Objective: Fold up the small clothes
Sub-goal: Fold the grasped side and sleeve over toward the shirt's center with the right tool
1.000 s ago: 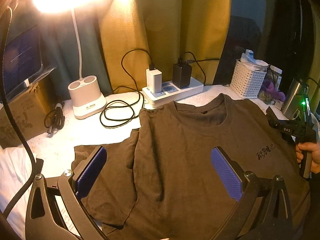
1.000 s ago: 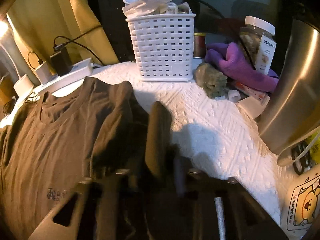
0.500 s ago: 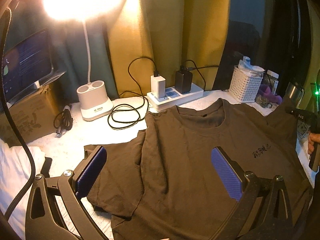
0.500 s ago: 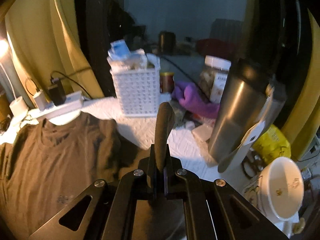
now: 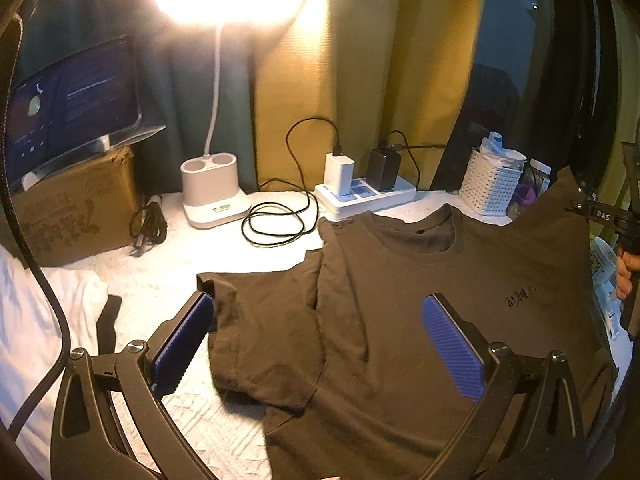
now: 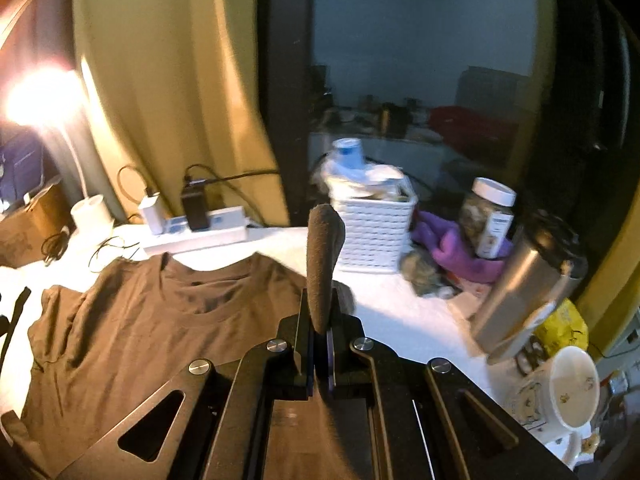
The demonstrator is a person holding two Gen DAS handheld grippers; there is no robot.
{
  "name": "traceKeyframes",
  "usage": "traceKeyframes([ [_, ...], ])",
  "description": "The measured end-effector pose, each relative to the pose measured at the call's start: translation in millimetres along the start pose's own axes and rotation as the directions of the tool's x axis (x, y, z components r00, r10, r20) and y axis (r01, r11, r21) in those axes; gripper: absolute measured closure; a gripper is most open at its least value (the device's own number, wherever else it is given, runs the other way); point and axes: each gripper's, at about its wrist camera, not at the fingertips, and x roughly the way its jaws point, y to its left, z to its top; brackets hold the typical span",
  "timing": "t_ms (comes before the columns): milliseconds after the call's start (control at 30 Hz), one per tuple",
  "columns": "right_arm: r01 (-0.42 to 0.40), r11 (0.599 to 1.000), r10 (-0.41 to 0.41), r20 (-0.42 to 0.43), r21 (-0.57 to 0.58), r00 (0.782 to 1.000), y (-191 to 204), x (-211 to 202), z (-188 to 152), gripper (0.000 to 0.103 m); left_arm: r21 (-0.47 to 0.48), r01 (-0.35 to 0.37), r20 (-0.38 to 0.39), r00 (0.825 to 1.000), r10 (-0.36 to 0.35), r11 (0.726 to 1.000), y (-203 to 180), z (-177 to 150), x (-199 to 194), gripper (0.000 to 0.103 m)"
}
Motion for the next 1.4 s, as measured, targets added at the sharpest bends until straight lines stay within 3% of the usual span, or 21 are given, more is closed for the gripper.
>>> traceKeyframes([
  [367, -0.123, 0.992, 0.127, -0.135, 0.04, 0.983, 57, 57, -17, 0.099, -0.05, 0.015, -0.02, 1.0, -0.016, 0.999, 32, -18, -4, 0.0],
  [633, -0.154, 0.986, 0.164, -0.229, 0.062, 0.96, 77, 90, -38, 0.096, -0.069, 0.015, -0.032, 0.999, -0.018, 0.998, 41, -23, -4, 0.0],
  [667, -0.16, 0.985, 0.17, -0.233, 0.058, 0.958, 79, 90, -40, 0.084, -0.069, 0.017, -0.033, 0.999, -0.019, 0.997, 41, -24, -3, 0.0],
  [700, -0.171, 0.984, 0.18, -0.236, 0.058, 0.955, 81, 88, -42, 0.047, -0.07, 0.018, -0.035, 0.999, -0.021, 0.997, 41, -24, -3, 0.0],
  [767, -0.2, 0.977, 0.212, -0.227, 0.077, 0.951, 80, 80, -44, 0.005, -0.071, 0.02, -0.04, 0.999, -0.023, 0.997, 40, -24, -2, 0.0],
  [867, -0.223, 0.972, 0.233, -0.188, 0.073, 0.954, 72, 57, -45, 0.005, -0.067, 0.019, -0.044, 0.999, -0.022, 0.998, 36, -24, -2, 0.0],
  [1000, -0.141, 0.981, 0.156, -0.11, 0.133, 0.982, 27, 24, -45, 0.005, -0.061, 0.018, -0.049, 0.999, -0.021, 0.998, 30, -24, -2, 0.0],
  [1133, -0.067, 0.978, 0.099, -0.155, 0.198, 0.983, -16, 27, -59, 0.006, -0.048, 0.023, -0.06, 0.998, -0.026, 0.999, 22, -24, 1, 0.0],
  [1167, -0.068, 0.975, 0.106, -0.169, 0.213, 0.98, -23, 30, -65, 0.009, -0.044, 0.025, -0.064, 0.998, -0.028, 0.999, 19, -24, 1, 0.0],
  [1267, -0.123, 0.964, 0.174, -0.209, 0.236, 0.962, -25, 42, -80, 0.035, -0.027, 0.026, -0.075, 0.997, -0.028, 0.999, 10, -23, 2, 0.0],
  [1333, -0.155, 0.963, 0.206, -0.228, 0.221, 0.952, -20, 45, -88, 0.045, -0.015, 0.024, -0.078, 0.997, -0.025, 1.0, 5, -23, 0, 0.0],
  [1400, -0.181, 0.959, 0.232, -0.238, 0.219, 0.943, -14, 48, -94, 0.067, -0.009, 0.02, -0.079, 0.997, -0.021, 1.0, 1, -23, -2, 0.0],
])
